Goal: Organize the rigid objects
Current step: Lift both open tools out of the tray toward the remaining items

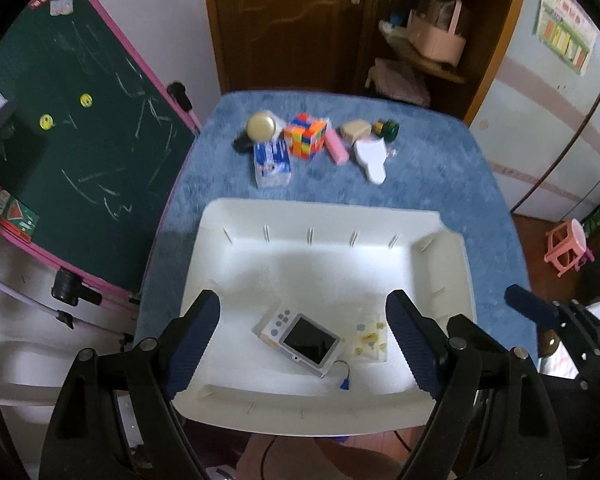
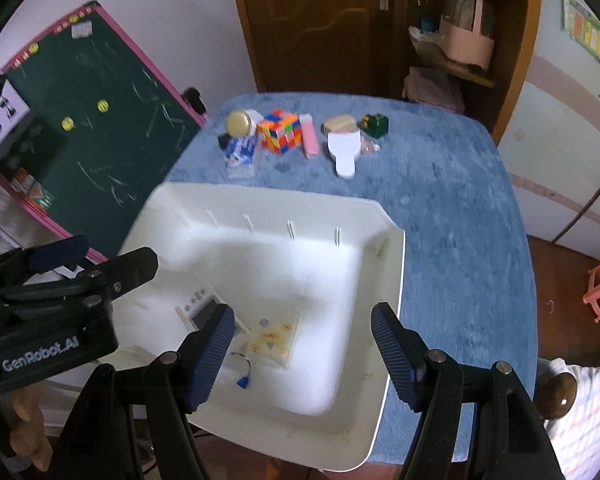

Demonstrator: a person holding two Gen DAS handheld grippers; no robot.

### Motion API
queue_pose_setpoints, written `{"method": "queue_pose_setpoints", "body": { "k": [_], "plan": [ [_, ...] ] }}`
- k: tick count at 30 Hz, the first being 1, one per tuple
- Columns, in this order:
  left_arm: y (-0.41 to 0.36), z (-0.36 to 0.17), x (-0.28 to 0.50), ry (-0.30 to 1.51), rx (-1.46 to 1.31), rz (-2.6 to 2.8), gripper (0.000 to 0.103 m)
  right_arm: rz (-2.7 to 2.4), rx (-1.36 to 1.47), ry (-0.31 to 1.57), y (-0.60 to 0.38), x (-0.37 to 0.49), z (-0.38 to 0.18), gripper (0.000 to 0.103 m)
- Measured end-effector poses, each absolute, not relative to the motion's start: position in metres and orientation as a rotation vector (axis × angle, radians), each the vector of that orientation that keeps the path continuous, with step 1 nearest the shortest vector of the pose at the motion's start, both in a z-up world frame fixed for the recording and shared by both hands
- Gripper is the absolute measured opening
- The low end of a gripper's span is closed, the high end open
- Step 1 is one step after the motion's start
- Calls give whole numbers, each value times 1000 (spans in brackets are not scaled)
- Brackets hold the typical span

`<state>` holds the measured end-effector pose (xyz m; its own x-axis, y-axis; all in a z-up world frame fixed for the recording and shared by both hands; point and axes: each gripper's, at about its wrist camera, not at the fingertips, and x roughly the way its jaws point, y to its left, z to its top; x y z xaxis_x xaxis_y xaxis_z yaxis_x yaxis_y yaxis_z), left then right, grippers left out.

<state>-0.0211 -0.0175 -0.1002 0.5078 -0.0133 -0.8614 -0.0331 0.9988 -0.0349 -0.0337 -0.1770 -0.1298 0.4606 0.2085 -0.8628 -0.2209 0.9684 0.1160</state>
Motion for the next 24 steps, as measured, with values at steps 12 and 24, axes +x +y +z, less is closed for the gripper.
{"method": "queue_pose_setpoints", "body": {
  "k": [12,24],
  "plan": [
    [-6,-58,-9,984,-62,1,88,321,92,1008,-189,-30,-92,81],
    [4,-24,60,920,14,-55,88,244,134,1028,-191,27,-83,81]
  ]
}}
